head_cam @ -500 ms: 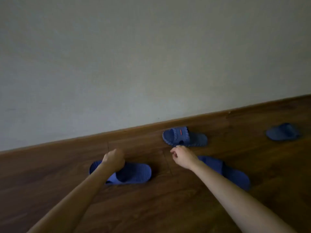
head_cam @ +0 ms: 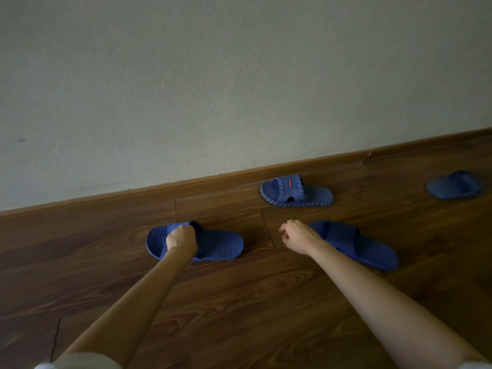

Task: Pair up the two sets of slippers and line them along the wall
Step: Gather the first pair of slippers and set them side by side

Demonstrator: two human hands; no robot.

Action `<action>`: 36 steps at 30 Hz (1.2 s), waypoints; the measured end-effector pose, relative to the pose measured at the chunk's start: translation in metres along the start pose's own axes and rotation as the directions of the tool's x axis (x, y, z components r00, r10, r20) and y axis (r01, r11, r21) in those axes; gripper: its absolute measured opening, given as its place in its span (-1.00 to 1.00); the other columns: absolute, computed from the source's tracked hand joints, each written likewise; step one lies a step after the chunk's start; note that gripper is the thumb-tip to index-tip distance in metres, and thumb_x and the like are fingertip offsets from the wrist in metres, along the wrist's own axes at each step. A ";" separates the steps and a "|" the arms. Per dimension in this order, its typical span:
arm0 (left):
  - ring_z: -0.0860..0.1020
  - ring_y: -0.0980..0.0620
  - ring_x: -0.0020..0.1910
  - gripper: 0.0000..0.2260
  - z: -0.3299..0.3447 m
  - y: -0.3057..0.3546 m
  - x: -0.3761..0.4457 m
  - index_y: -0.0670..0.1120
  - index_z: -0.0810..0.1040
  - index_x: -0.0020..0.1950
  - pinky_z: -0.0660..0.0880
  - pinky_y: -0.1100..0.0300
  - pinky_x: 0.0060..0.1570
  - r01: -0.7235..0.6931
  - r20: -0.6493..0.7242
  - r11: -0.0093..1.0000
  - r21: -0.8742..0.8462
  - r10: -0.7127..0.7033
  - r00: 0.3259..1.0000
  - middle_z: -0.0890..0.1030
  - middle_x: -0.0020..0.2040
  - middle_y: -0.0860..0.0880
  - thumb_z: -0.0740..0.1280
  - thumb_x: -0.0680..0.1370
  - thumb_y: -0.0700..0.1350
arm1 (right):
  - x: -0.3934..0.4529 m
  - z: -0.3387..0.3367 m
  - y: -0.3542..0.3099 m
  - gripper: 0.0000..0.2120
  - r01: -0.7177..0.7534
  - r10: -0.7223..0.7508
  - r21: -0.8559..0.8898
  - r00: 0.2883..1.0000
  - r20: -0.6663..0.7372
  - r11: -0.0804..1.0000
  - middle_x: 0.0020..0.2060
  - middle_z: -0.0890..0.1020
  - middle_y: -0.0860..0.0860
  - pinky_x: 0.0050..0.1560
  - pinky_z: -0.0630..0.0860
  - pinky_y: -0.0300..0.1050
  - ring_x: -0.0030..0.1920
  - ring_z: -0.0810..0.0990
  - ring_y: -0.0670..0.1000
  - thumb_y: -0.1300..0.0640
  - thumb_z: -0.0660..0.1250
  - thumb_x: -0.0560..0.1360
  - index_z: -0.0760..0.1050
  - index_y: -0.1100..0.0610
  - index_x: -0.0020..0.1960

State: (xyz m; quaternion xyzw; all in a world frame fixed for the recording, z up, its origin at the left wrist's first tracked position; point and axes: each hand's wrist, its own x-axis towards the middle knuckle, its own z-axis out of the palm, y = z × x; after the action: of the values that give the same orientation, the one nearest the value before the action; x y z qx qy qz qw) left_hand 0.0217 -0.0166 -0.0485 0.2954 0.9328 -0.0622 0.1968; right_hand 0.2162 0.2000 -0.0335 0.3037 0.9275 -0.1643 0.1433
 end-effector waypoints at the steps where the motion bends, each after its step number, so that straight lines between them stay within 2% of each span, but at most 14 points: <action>1: 0.64 -0.10 -0.06 -0.79 0.002 0.001 0.002 -0.26 0.53 0.16 0.57 0.15 -0.13 0.005 -0.016 1.000 -0.006 -0.005 1.000 0.64 0.04 -0.17 0.24 0.57 -0.24 | 0.000 -0.001 0.007 -0.65 -0.020 0.020 -0.013 1.000 0.004 1.000 0.33 0.47 0.10 0.24 0.49 -0.02 0.27 0.49 0.11 0.16 0.21 0.57 0.44 0.16 0.34; 6: 0.64 -0.10 0.02 -0.77 0.009 0.004 0.004 -0.25 0.50 0.21 0.59 0.13 -0.05 -0.025 -0.049 0.996 0.080 0.029 0.998 0.62 0.11 -0.17 0.21 0.58 -0.28 | -0.002 -0.004 0.052 -0.68 -0.179 0.190 -0.113 0.978 0.089 0.977 0.30 0.49 0.12 0.13 0.55 0.01 0.19 0.55 0.13 0.16 0.19 0.59 0.44 0.19 0.31; 8: 0.64 -0.09 0.02 -0.78 0.012 0.005 0.004 -0.24 0.51 0.20 0.60 0.13 -0.03 -0.046 -0.054 0.992 0.120 0.052 0.997 0.62 0.11 -0.16 0.20 0.58 -0.29 | -0.004 -0.007 0.069 -0.69 -0.253 0.279 -0.195 0.953 0.118 0.948 0.36 0.44 0.12 0.09 0.55 -0.01 0.17 0.55 0.13 0.17 0.18 0.60 0.45 0.19 0.31; 10: 0.64 -0.09 0.02 -0.79 0.013 0.008 0.006 -0.24 0.52 0.18 0.59 0.14 -0.04 -0.064 -0.051 0.987 0.149 0.072 0.996 0.62 0.10 -0.15 0.20 0.58 -0.29 | -0.010 -0.009 0.083 -0.70 -0.318 0.353 -0.262 0.931 0.097 0.911 0.46 0.29 0.12 0.13 0.53 -0.02 0.25 0.49 0.13 0.17 0.18 0.61 0.44 0.21 0.31; 12: 0.64 -0.09 0.02 -0.79 0.014 0.015 0.008 -0.23 0.53 0.17 0.59 0.15 -0.05 -0.080 -0.061 0.984 0.158 0.090 0.994 0.62 0.11 -0.15 0.20 0.58 -0.28 | -0.016 -0.008 0.098 -0.74 -0.415 0.438 -0.265 0.899 0.029 0.870 0.44 0.26 0.16 0.19 0.47 -0.01 0.30 0.42 0.16 0.16 0.21 0.59 0.46 0.22 0.25; 15: 0.61 -0.10 0.10 -0.78 0.015 0.033 0.007 -0.22 0.54 0.18 0.58 0.12 -0.01 -0.136 -0.059 0.975 0.177 0.148 0.987 0.60 0.17 -0.15 0.20 0.57 -0.27 | -0.023 -0.006 0.115 -0.61 -0.557 0.563 -0.128 0.827 0.006 0.820 0.43 0.21 0.22 0.21 0.45 0.01 0.30 0.39 0.22 0.17 0.23 0.58 0.32 0.22 0.38; 18: 0.58 -0.08 0.16 -0.78 0.016 0.052 0.004 -0.20 0.54 0.17 0.58 0.12 0.04 -0.205 -0.063 0.957 0.205 0.222 0.973 0.57 0.21 -0.14 0.22 0.56 -0.29 | -0.025 0.002 0.124 -0.46 -0.584 0.581 0.036 0.811 0.065 0.811 0.44 0.19 0.27 0.11 0.47 0.01 0.30 0.41 0.25 0.20 0.20 0.59 0.08 0.26 0.50; 20: 0.57 -0.08 0.18 -0.77 0.015 0.059 0.003 -0.20 0.53 0.19 0.58 0.12 0.08 -0.230 -0.068 0.948 0.221 0.250 0.966 0.55 0.23 -0.15 0.22 0.55 -0.30 | -0.026 0.005 0.125 -0.56 -0.583 0.581 0.119 0.812 0.053 0.804 0.40 0.30 0.26 0.02 0.46 0.00 0.26 0.44 0.22 0.21 0.20 0.58 0.23 0.31 0.42; 22: 0.57 -0.08 0.18 -0.77 0.013 0.062 0.003 -0.21 0.52 0.19 0.57 0.12 0.08 -0.241 -0.066 0.941 0.237 0.263 0.962 0.56 0.22 -0.15 0.23 0.55 -0.31 | -0.027 0.008 0.122 -0.67 -0.568 0.578 0.203 0.816 0.012 0.798 0.34 0.42 0.23 0.13 0.47 0.01 0.25 0.46 0.19 0.24 0.20 0.57 0.40 0.30 0.32; 26: 0.58 -0.08 0.16 -0.78 0.010 0.062 0.000 -0.20 0.52 0.17 0.57 0.12 0.07 -0.250 -0.064 0.933 0.258 0.275 0.959 0.57 0.21 -0.14 0.26 0.54 -0.31 | -0.025 0.017 0.090 -0.74 -0.514 0.604 0.460 0.794 -0.063 0.724 0.25 0.56 0.19 0.32 0.41 -0.04 0.29 0.49 0.18 0.30 0.25 0.53 0.58 0.27 0.17; 29: 0.59 -0.08 0.14 -0.78 0.009 0.060 -0.004 -0.21 0.53 0.16 0.57 0.12 0.06 -0.264 -0.067 0.936 0.231 0.286 0.956 0.58 0.19 -0.14 0.27 0.53 -0.32 | -0.014 0.027 0.048 -0.76 -0.484 0.697 0.694 0.716 -0.036 0.534 0.22 0.57 0.26 0.26 0.44 -0.01 0.25 0.51 0.24 0.28 0.30 0.52 0.57 0.33 0.15; 32: 0.61 -0.11 0.08 -0.80 0.005 0.049 -0.005 -0.22 0.54 0.10 0.55 0.12 0.01 -0.249 -0.085 0.959 0.137 0.262 0.961 0.62 0.11 -0.16 0.22 0.53 -0.36 | -0.004 0.037 0.007 -0.73 -0.440 0.754 0.844 0.653 0.068 0.305 0.23 0.55 0.29 0.20 0.47 0.04 0.23 0.53 0.26 0.28 0.30 0.54 0.52 0.37 0.19; 33: 0.60 -0.13 0.07 -0.80 0.004 0.044 -0.005 -0.23 0.54 0.09 0.55 0.11 0.00 -0.244 -0.090 0.963 0.112 0.255 0.963 0.62 0.09 -0.16 0.21 0.53 -0.37 | -0.002 0.040 -0.006 -0.74 -0.427 0.753 0.865 0.651 0.093 0.263 0.22 0.55 0.28 0.20 0.47 0.03 0.23 0.53 0.25 0.29 0.29 0.54 0.53 0.36 0.19; 36: 0.60 -0.18 0.06 -0.79 0.006 0.031 -0.004 -0.24 0.54 0.09 0.54 0.06 0.00 -0.237 -0.120 0.971 0.036 0.240 0.963 0.62 0.08 -0.19 0.16 0.54 -0.35 | 0.008 0.052 -0.027 -0.76 -0.395 0.694 0.874 0.714 0.099 0.282 0.19 0.60 0.24 0.23 0.52 0.06 0.18 0.58 0.24 0.30 0.31 0.51 0.58 0.28 0.15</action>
State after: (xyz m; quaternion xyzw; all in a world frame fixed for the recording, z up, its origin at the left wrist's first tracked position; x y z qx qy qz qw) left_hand 0.0449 0.0056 -0.0524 0.4110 0.9001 -0.0298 0.1416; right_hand 0.2024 0.1634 -0.0777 0.6551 0.5654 -0.4865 -0.1203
